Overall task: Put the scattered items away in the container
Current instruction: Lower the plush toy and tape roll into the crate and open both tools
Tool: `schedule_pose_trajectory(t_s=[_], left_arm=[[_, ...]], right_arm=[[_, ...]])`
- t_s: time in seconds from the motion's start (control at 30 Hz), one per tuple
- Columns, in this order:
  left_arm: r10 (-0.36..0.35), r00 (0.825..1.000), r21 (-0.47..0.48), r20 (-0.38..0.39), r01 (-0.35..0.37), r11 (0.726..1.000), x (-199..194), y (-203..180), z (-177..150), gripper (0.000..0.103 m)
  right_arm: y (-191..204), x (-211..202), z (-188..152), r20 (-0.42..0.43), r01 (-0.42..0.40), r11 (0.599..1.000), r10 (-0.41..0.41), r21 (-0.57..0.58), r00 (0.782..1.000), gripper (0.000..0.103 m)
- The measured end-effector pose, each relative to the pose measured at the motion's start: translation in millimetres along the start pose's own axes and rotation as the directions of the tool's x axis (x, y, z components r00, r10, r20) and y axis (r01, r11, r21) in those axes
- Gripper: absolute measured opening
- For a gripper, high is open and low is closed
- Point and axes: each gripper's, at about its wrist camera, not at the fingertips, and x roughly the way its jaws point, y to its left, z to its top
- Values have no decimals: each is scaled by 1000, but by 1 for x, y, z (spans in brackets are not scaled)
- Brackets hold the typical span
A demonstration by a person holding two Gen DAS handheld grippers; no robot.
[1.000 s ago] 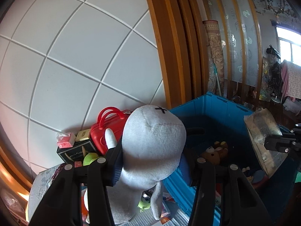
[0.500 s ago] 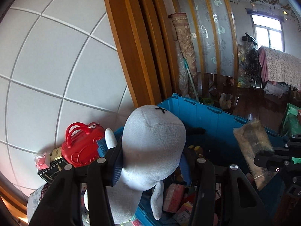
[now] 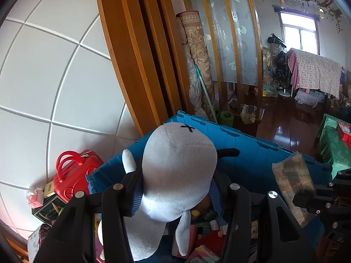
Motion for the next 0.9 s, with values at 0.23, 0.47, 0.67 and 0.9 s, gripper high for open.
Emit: schedule_pose_trajectory(t_s=[0.23,0.47,0.67,0.9], left_arm=[[-3,1000,6,-15,3,1000,7,-1,3,50],[-3,1000,3,-26,3,1000,9,3,6,52],[-57,998,-53,-28,55,997,7,13,11,103],[-21,996,-137,-86,9,990,8,41,-8,103]], right_arm=[[-4,3,2,-1,11,1000,-11,4,1000,7],[-3,9,6,0,10,1000,-10,0,1000,7],[-2,-5,18,104,77,997,-78,17,992,99],[0,1,20,82,50,999,-50,6,995,99]])
